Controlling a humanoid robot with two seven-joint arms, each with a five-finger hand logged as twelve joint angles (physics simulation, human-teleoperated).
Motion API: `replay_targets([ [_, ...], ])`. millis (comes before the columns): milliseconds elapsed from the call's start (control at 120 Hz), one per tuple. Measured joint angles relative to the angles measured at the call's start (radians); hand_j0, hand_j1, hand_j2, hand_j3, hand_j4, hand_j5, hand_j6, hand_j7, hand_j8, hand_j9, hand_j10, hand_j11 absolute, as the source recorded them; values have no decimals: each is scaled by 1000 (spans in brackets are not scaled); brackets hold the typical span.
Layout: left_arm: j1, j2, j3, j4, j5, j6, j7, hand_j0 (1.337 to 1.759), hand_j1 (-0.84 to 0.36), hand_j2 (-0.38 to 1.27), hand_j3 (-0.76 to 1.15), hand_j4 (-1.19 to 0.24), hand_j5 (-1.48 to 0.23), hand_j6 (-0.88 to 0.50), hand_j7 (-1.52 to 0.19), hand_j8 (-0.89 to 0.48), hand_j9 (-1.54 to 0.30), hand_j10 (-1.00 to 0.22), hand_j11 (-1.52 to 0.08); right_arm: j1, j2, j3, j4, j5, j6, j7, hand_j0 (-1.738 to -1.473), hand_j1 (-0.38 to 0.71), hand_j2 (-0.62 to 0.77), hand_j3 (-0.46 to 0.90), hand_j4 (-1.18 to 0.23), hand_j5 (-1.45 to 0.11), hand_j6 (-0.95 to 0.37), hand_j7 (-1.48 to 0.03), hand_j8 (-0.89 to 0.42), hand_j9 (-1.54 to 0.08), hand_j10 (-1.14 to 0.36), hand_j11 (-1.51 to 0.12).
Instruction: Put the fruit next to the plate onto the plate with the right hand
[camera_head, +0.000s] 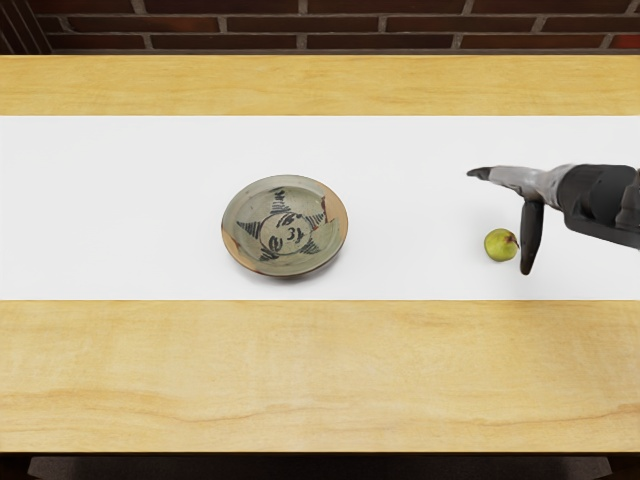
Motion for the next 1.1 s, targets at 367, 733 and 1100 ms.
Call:
replay_targets([
  [367, 0, 0, 0, 0, 0, 0, 0, 1658, 325, 4, 0, -21, -27, -21, -27, -21, -27, -21, -26, -94, 59, 1, 7, -154, -124, 0, -1658, -345, 1, 0, -8, -6, -11, -5, -9, -6, -8, -5],
  [733, 0, 0, 0, 0, 0, 0, 0, 1658, 325, 4, 0, -21, -27, -21, -27, -21, -26, -21, -26, -176, 31, 2, 71, -246, -207, 0, -1658, -303, -6, 0, -45, -53, -47, -52, -46, -53, -44, -53],
  [1100, 0, 0, 0, 0, 0, 0, 0, 1658, 325, 4, 0, -21, -27, -21, -27, -21, -26, -21, -26, -192, 32, 2, 53, -293, -218, 0, -1658, -162, -28, 0, -163, -206, -166, -205, -164, -206, -162, -205],
])
